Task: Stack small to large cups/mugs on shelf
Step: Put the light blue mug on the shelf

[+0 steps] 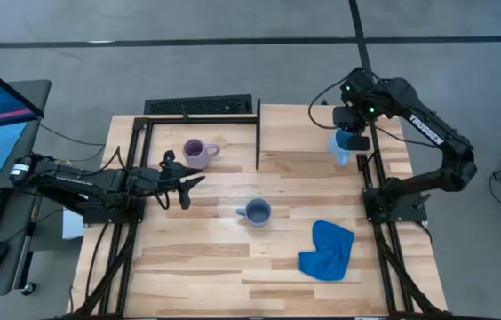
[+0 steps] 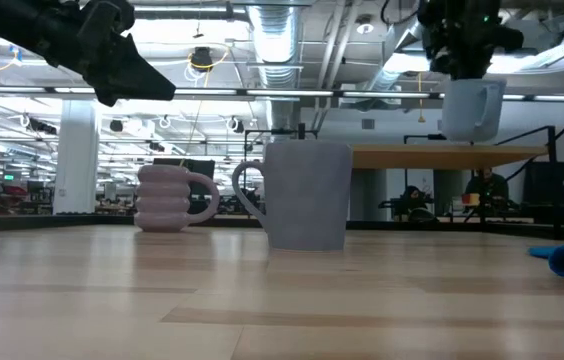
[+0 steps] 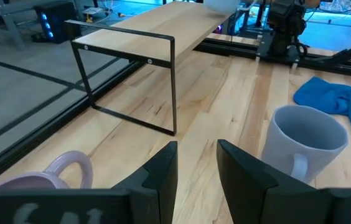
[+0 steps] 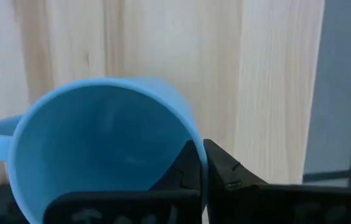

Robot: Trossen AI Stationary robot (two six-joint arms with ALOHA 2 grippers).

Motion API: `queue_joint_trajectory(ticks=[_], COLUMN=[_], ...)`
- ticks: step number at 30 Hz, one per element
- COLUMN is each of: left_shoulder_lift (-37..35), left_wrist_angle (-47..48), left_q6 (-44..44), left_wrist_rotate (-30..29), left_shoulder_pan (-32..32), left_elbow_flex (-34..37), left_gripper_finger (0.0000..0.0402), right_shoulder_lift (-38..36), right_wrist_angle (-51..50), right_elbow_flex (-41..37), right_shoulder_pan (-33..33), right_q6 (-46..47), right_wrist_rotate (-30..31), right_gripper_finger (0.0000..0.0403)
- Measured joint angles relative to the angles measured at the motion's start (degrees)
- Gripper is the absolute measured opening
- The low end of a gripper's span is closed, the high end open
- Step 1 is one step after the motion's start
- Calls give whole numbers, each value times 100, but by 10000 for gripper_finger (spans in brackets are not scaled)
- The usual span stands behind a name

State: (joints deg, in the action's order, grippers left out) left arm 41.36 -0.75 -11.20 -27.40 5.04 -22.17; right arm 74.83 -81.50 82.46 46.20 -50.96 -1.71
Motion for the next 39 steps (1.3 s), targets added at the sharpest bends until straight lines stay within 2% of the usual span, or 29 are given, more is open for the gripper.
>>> queue_joint_trajectory(ticks=[5, 12, 21, 31, 39], left_shoulder_lift=[0, 0, 0, 0, 0], left_wrist_angle=[0, 0, 0, -2, -2], left_q6=[-2, -24, -63, -65, -65], left_wrist_rotate=[0, 0, -45, -48, -47], left_shoulder_pan=[0, 0, 0, 0, 0], left_elbow_flex=[0, 2, 2, 0, 1], left_gripper_finger=[103, 103, 103, 103, 103], right_shoulder_lift=[74, 59, 54, 58, 424], right_wrist_angle=[3, -1, -34, 151, 204], right_elbow_flex=[-7, -7, -7, -20, 11], right_shoulder_pan=[456, 941, 1349, 1344, 1229], right_q6=[-169, -427, -317, -306, -428], right_wrist_rotate=[-543, -742, -742, -536, -322], right_gripper_finger=[10, 10, 10, 12, 12])
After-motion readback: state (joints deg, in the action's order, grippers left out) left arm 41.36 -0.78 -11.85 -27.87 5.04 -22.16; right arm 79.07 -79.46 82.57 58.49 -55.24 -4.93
